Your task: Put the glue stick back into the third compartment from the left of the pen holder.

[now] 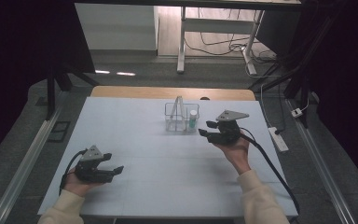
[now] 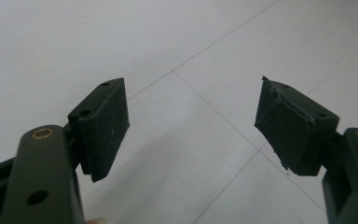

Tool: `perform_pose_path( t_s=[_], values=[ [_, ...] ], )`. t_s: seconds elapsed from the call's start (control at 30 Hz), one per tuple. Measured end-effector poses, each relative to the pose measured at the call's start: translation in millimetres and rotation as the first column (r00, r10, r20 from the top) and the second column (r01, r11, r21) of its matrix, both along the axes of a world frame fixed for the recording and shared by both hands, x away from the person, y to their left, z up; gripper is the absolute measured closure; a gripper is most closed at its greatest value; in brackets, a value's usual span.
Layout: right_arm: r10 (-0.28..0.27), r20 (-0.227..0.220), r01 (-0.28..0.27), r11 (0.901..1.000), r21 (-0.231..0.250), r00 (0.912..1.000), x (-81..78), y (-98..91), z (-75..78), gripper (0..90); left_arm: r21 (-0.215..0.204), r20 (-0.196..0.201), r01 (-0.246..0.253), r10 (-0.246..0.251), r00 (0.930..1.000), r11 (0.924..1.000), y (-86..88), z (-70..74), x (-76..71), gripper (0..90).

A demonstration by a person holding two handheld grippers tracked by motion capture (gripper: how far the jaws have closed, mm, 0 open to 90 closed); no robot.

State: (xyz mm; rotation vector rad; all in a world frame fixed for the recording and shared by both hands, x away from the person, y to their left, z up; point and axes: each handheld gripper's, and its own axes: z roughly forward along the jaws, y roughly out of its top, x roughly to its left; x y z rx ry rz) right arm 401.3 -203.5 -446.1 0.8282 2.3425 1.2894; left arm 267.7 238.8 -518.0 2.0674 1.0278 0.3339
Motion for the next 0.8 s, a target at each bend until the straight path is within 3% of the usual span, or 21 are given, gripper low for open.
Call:
perform_pose_path(
  t_s=[0.4,0.8],
  values=[
    [-0.006,0.002,0.006,1.0,0.005,1.0,-24.0,-38.9,-9.2,48.0,-0.002,0.007,-0.001,0.001,1.0,1.0,-0.4,0.7,-0.3,25.5],
    [-0.036,-0.009,0.036,0.9993,-0.006,0.9993,-49.3,-76.8,-27.8,46.7,-0.002,0.014,-0.004,0.004,0.9999,1.0,-0.5,1.3,-0.6,25.4]
  ],
)
